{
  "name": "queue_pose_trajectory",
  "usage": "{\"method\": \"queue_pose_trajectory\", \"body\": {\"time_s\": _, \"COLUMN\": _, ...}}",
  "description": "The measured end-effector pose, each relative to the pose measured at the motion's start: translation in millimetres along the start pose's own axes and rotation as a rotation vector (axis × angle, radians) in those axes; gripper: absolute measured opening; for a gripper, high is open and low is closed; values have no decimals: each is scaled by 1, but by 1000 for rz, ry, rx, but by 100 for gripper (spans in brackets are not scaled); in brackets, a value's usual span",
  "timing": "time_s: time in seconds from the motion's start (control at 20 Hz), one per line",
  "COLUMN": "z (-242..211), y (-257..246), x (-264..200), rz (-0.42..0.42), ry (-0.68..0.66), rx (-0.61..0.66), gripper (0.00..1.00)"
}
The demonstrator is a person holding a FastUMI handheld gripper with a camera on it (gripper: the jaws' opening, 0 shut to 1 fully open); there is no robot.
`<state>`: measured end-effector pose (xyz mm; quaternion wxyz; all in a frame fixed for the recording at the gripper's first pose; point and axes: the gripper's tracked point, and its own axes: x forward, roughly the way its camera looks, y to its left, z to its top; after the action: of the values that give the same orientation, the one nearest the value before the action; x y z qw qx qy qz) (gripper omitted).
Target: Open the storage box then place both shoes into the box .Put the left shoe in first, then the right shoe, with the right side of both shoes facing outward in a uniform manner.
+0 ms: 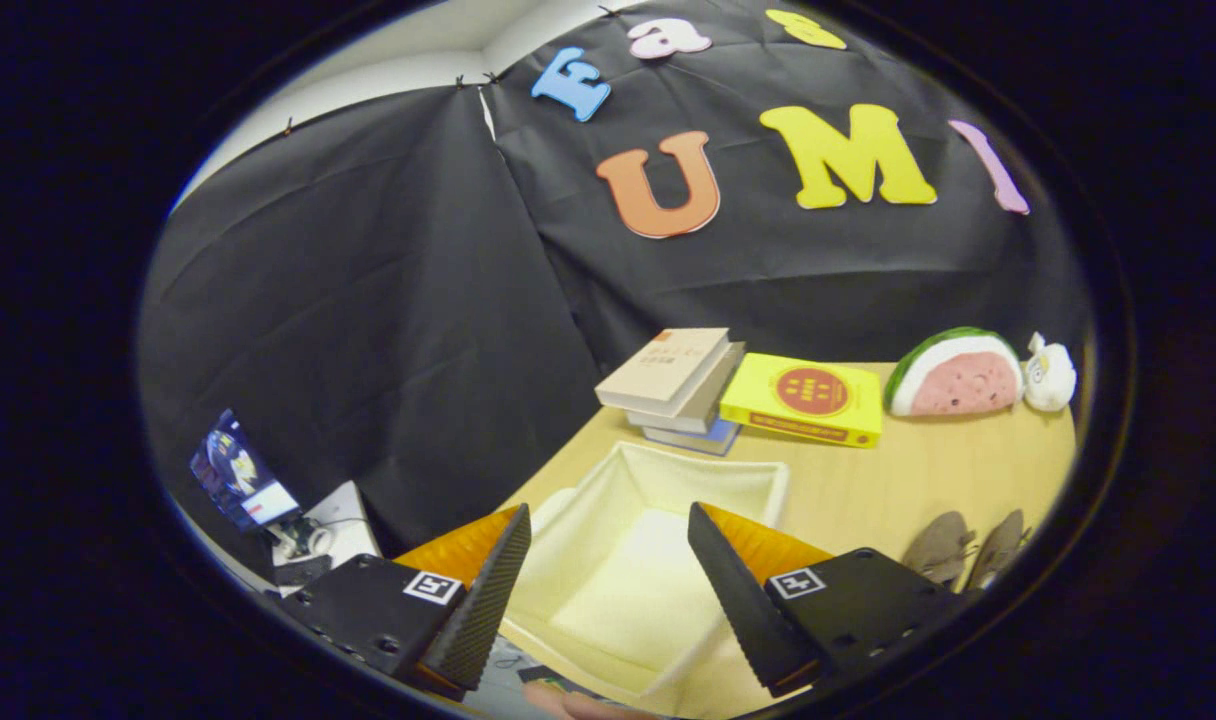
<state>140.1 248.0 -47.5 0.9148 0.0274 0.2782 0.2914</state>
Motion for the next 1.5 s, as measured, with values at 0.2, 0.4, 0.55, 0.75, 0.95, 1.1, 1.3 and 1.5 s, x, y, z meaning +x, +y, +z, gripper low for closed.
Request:
{"method": "queue_pose_trajectory", "body": {"time_s": 0.2, "z": -31, "y": -61, "x": -30, "rz": -140, "ry": 13, "rx": -73, "gripper": 96}}
{"method": "queue_pose_trajectory", "body": {"time_s": 0.4, "z": -66, "y": -119, "x": -58, "rz": -226, "ry": 32, "rx": -15, "gripper": 96}}
{"method": "queue_pose_trajectory", "body": {"time_s": 0.55, "z": -103, "y": -176, "x": -69, "rz": -327, "ry": 126, "rx": 42, "gripper": 95}}
{"method": "queue_pose_trajectory", "body": {"time_s": 0.75, "z": -139, "y": -252, "x": -83, "rz": -515, "ry": 232, "rx": 79, "gripper": 93}}
{"method": "queue_pose_trajectory", "body": {"time_s": 0.95, "z": -175, "y": -286, "x": -85, "rz": -616, "ry": 374, "rx": 101, "gripper": 89}}
{"method": "queue_pose_trajectory", "body": {"time_s": 1.1, "z": -191, "y": -293, "x": -76, "rz": -623, "ry": 446, "rx": 112, "gripper": 71}}
{"method": "queue_pose_trajectory", "body": {"time_s": 1.3, "z": -197, "y": -290, "x": -64, "rz": -595, "ry": 489, "rx": 189, "gripper": 44}}
{"method": "queue_pose_trajectory", "body": {"time_s": 1.5, "z": -197, "y": -292, "x": -49, "rz": -580, "ry": 527, "rx": 278, "gripper": 27}}
